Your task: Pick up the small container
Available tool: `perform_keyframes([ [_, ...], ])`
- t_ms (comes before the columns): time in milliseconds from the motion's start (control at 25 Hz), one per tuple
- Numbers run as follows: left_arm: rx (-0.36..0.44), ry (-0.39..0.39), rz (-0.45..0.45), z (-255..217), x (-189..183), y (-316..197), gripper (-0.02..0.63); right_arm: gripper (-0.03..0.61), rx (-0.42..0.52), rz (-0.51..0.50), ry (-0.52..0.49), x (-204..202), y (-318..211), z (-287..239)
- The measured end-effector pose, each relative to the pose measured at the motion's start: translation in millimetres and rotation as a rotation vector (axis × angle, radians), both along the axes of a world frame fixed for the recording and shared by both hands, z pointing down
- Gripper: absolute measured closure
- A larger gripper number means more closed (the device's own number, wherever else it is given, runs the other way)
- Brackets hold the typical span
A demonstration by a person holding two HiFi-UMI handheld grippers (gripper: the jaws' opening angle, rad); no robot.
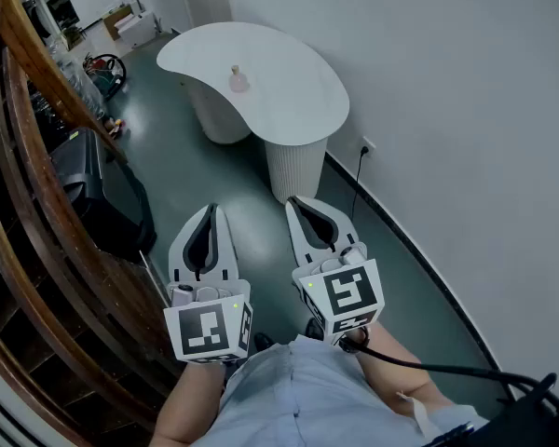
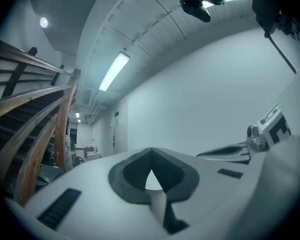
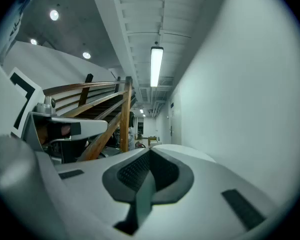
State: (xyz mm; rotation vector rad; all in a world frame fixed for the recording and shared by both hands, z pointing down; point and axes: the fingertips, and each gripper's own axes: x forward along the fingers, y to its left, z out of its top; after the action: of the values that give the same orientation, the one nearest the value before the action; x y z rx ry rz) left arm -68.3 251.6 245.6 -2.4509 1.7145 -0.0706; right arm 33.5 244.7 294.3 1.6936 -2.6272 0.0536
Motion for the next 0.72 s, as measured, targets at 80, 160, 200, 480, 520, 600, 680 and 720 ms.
perform_keyframes([
  [80, 0.002, -0.004, -0.001, 0, 6, 0, 0.615, 0.578, 0.001, 0.000, -0.004, 6, 0, 0],
  [160, 0.002, -0.007, -0.002, 0, 12, 1, 0.615, 0.578, 0.004, 0.000, -0.006, 13, -1, 0],
  [200, 0.000, -0.009, -0.004, 1, 15, 1, 0.615, 0.578, 0.005, 0.000, -0.007, 16, 0, 1],
  [480, -0.008, -0.029, -0.036, 8, 32, 2, 0.615, 0.577, 0.015, -0.034, -0.045, 33, -2, 4],
  [520, -0.010, -0.033, -0.043, 9, 34, 3, 0.615, 0.577, 0.021, -0.045, -0.050, 34, -2, 4],
  [600, -0.011, -0.045, -0.063, 11, 36, 5, 0.615, 0.577, 0.031, -0.066, -0.057, 35, -3, 5],
  [680, -0.013, -0.058, -0.086, 13, 37, 8, 0.615, 0.577, 0.007, -0.072, -0.065, 38, -5, 10],
  [720, -0.016, -0.065, -0.096, 13, 37, 8, 0.615, 0.577, -0.008, -0.068, -0.066, 41, -7, 14],
])
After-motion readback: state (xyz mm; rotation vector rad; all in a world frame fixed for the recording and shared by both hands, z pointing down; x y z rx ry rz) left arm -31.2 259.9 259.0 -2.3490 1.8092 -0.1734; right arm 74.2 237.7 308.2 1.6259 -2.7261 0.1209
